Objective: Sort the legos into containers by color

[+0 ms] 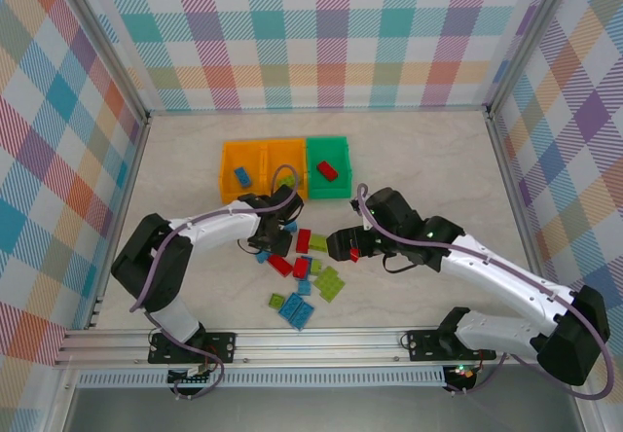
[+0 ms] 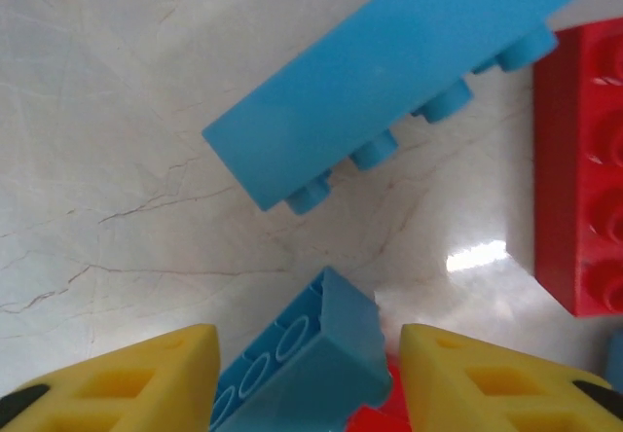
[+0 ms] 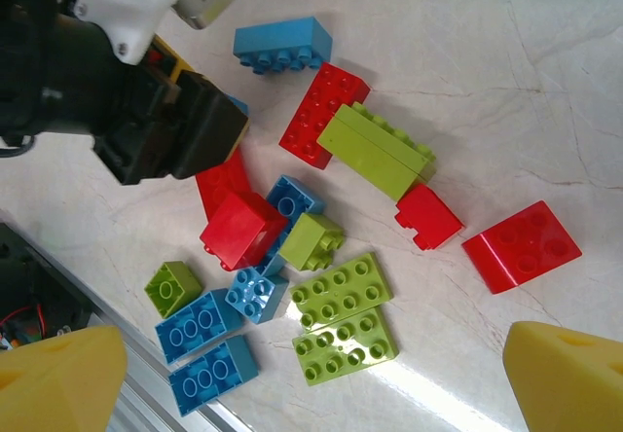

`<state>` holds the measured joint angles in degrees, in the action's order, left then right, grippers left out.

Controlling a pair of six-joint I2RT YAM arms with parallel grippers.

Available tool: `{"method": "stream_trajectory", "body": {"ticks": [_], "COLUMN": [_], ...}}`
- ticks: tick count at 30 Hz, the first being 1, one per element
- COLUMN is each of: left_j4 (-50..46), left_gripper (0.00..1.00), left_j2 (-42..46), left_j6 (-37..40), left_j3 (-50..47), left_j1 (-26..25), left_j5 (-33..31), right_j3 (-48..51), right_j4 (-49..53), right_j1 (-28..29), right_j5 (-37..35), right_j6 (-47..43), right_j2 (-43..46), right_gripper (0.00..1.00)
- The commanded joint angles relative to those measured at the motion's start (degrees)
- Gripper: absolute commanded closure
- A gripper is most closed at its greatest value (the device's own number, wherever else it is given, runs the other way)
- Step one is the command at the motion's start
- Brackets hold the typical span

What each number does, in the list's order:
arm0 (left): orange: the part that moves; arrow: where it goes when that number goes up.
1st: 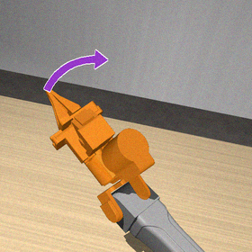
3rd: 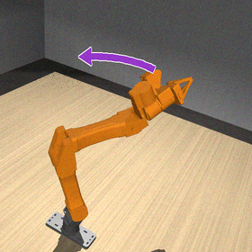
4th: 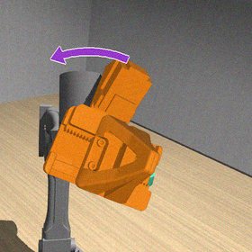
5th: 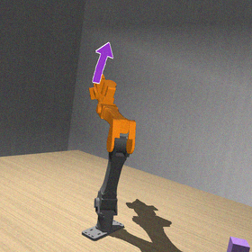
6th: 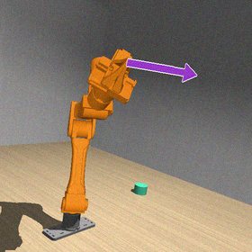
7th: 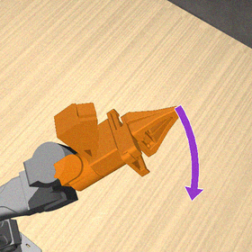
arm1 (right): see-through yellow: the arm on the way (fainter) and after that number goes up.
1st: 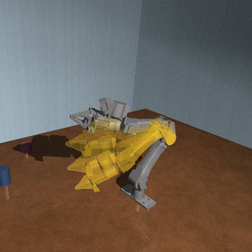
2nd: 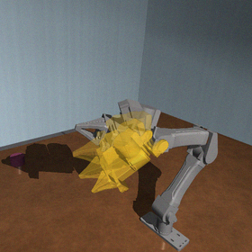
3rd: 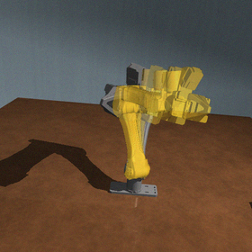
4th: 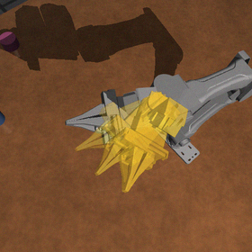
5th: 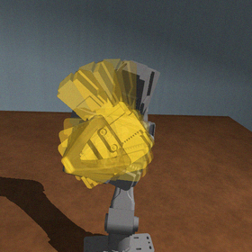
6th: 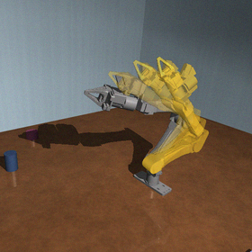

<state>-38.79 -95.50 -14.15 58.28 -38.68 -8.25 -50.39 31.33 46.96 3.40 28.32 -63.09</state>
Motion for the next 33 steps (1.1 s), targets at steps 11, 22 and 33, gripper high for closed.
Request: {"method": "stream_trajectory", "body": {"ticks": [11,22,33], "left_j4": [1.17,1.00,2.85], "left_gripper": [0.75,0.80,0.81], "left_j2": [-0.38,4.54,8.58], "left_j6": [-1.59,-2.15,-0.24], "left_j3": [-0.77,-0.42,12.18], "left_j1": [2.18,2.81,10.37], "left_j5": [-3.71,-6.48,-14.15], "right_j3": [0.31,0.64,-0.08], "right_j4": [0.94,1.01,1.63], "right_j1": [0.13,0.15,0.15], "right_j5": [-1.20,-1.55,-1.65], "right_j6": [0.51,0.97,0.63], "right_j2": [0.51,1.29,2.18], "right_gripper": [0.00,0.00,0.00]}}
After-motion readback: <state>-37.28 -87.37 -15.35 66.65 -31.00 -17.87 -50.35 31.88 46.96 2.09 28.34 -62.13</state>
